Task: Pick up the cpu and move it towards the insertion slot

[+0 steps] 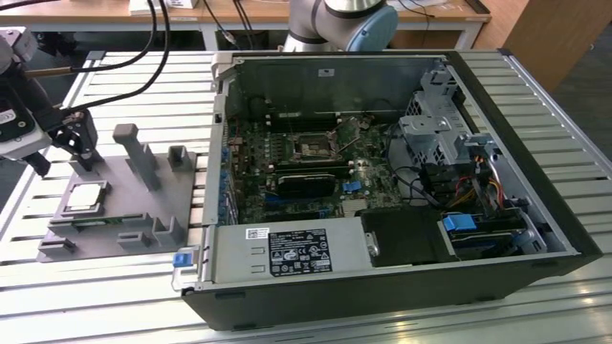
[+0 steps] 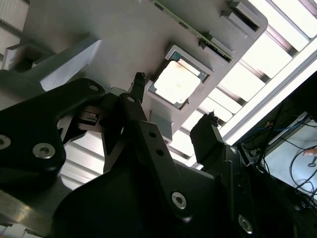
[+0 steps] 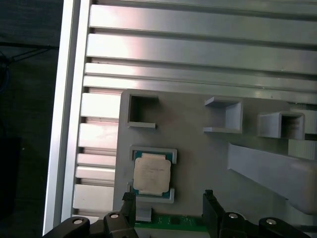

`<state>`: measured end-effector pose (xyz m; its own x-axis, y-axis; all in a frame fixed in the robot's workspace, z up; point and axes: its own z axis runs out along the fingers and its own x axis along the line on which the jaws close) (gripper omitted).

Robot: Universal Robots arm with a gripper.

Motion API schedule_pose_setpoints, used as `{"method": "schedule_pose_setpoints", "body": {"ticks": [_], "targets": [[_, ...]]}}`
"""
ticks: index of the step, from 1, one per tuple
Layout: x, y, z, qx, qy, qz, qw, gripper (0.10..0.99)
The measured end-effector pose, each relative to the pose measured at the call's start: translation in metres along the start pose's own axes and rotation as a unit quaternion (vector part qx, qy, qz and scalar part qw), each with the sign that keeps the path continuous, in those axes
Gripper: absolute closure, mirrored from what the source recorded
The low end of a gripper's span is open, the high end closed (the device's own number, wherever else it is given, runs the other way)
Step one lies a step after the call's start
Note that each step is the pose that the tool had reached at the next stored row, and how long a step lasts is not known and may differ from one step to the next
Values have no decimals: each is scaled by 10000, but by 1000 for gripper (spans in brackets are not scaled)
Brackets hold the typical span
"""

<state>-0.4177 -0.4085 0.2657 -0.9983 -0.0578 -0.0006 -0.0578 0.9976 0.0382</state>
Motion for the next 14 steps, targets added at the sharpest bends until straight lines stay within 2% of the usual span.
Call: {"method": "schedule_pose_setpoints", "body": {"ticks": [14], "targets": [[4,-4,116,0,0,0,10000,439]]}}
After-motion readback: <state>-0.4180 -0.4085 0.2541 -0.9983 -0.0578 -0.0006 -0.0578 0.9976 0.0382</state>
